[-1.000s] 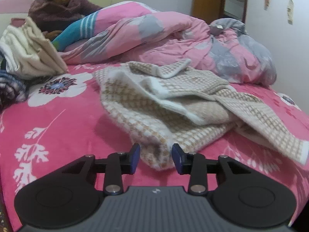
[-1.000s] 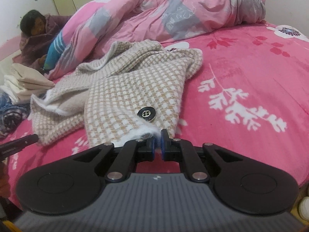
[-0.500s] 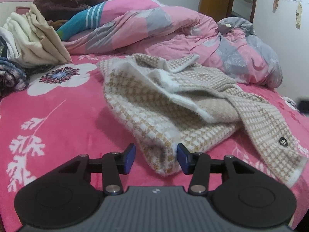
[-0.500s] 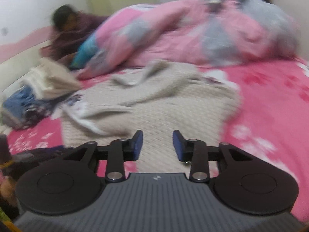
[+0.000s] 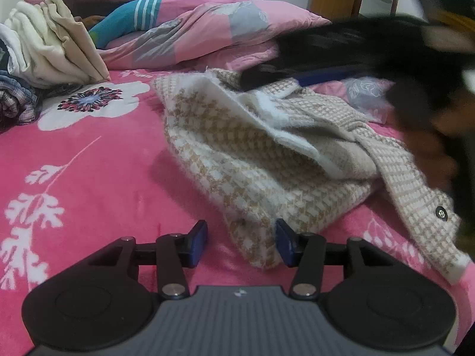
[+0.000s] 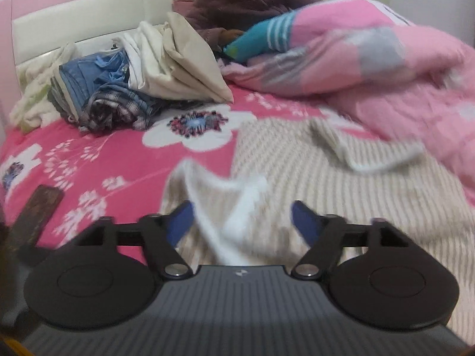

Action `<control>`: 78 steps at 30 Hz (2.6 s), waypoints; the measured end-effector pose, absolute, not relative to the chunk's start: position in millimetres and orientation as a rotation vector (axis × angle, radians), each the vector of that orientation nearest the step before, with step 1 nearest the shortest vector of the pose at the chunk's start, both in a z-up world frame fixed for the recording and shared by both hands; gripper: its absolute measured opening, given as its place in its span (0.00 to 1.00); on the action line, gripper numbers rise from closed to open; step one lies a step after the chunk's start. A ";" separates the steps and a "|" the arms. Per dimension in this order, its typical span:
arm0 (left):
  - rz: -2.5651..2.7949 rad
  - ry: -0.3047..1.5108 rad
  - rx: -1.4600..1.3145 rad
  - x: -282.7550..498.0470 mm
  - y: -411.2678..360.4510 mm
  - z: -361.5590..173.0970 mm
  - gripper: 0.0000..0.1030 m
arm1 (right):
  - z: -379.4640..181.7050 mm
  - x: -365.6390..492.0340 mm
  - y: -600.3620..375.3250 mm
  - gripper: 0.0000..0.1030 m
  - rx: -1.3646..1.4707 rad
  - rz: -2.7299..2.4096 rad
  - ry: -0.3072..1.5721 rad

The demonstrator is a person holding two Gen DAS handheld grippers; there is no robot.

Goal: Fold clothes

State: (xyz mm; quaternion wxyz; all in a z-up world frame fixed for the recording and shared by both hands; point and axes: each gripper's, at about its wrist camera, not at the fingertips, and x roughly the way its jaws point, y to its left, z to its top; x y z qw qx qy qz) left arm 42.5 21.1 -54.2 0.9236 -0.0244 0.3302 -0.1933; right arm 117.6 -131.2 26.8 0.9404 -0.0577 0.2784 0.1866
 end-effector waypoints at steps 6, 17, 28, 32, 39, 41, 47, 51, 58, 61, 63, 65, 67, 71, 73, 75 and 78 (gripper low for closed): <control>-0.397 0.673 -0.057 42.2 22.8 -56.2 0.51 | -8.5 179.6 -108.6 0.93 -0.168 0.387 0.792; -0.383 0.682 -0.069 37.4 25.9 -53.1 0.54 | -11.9 138.3 -145.6 0.16 -0.004 0.352 0.794; -0.369 0.688 -0.007 14.8 28.3 -48.5 0.59 | 24.4 33.2 -199.2 0.14 0.171 0.389 0.673; -0.344 0.699 0.045 4.8 27.1 -49.1 0.57 | 18.4 -3.9 -210.5 0.13 0.193 0.392 0.660; -0.237 0.707 0.054 -5.5 44.4 -37.4 0.53 | -9.0 -52.2 -233.8 0.12 0.269 0.379 0.655; -0.211 0.697 0.035 -4.1 49.7 -30.5 0.53 | -18.6 -59.6 -235.0 0.12 0.259 0.379 0.650; -0.238 0.620 0.036 7.2 35.5 -5.1 0.53 | -32.9 -86.1 -201.3 0.17 0.001 0.346 0.570; -0.333 0.585 0.069 14.8 1.2 4.7 0.54 | -41.8 -108.8 -174.4 0.26 -0.184 0.327 0.545; -0.521 0.610 0.177 6.3 -63.3 -11.9 0.59 | -55.0 -148.4 -178.9 0.25 -0.111 0.355 0.622; -0.553 0.649 0.217 -1.9 -72.7 -28.4 0.59 | -47.4 -159.6 -208.8 0.27 0.014 0.289 0.614; -0.560 0.667 0.234 -6.2 -72.7 -37.7 0.59 | -40.7 -162.9 -236.8 0.32 0.121 0.232 0.587; -0.560 0.676 0.234 -9.3 -66.5 -40.9 0.60 | -35.3 -162.2 -266.9 0.42 0.233 0.167 0.549; -0.562 0.685 0.233 -12.3 -60.0 -41.8 0.60 | -34.2 -153.8 -294.6 0.51 0.325 0.107 0.525; -0.562 0.712 0.231 -17.2 -48.1 -39.6 0.61 | -42.5 -118.9 -340.4 0.69 0.461 -0.004 0.535; -0.558 0.734 0.213 -17.8 -43.3 -37.5 0.61 | -51.2 -93.8 -358.3 0.72 0.520 -0.039 0.574; -0.557 0.760 0.182 -16.9 -38.1 -35.4 0.61 | -62.3 -71.9 -371.9 0.72 0.585 -0.045 0.610; -0.562 0.800 0.126 -15.0 -30.8 -34.3 0.61 | -76.8 -46.4 -384.6 0.71 0.681 -0.001 0.629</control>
